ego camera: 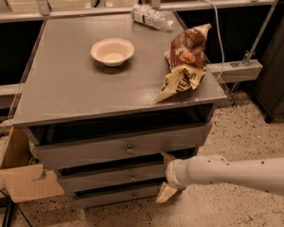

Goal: Open middle drawer

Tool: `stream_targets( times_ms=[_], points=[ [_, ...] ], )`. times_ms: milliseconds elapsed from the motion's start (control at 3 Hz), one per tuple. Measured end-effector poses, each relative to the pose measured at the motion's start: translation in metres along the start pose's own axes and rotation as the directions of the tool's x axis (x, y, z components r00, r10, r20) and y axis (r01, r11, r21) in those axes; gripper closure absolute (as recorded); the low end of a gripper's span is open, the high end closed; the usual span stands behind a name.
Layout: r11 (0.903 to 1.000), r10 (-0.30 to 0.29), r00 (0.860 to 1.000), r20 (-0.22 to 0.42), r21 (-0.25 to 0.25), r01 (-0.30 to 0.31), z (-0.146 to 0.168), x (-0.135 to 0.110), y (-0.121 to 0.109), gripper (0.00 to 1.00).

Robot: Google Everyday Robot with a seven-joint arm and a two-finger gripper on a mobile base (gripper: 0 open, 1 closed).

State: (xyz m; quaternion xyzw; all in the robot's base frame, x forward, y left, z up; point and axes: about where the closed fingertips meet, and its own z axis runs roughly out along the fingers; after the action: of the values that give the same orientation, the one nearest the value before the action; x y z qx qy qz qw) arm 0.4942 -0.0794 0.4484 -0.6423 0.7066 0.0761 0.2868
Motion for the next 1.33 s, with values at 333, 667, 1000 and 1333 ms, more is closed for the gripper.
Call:
stream_targets(
  times_ms=[333,667,1000,1333],
  points=[
    [0.9998,-0.021,1.000,-0.003,-0.003,0.021,0.007,-0.005,-0.007,0.00],
    [0.9995,-0.026,1.000,-0.017,-0.018,0.026,0.015,-0.004,-0.010,0.00],
    [0.9986,-0.009,0.999,-0.051,-0.052,0.006,0.027,0.005,-0.009,0.00],
    [0.9960,0.011,0.996,-0.093,-0.087,-0.019,0.037,0.017,-0.006,0.00]
  ],
)
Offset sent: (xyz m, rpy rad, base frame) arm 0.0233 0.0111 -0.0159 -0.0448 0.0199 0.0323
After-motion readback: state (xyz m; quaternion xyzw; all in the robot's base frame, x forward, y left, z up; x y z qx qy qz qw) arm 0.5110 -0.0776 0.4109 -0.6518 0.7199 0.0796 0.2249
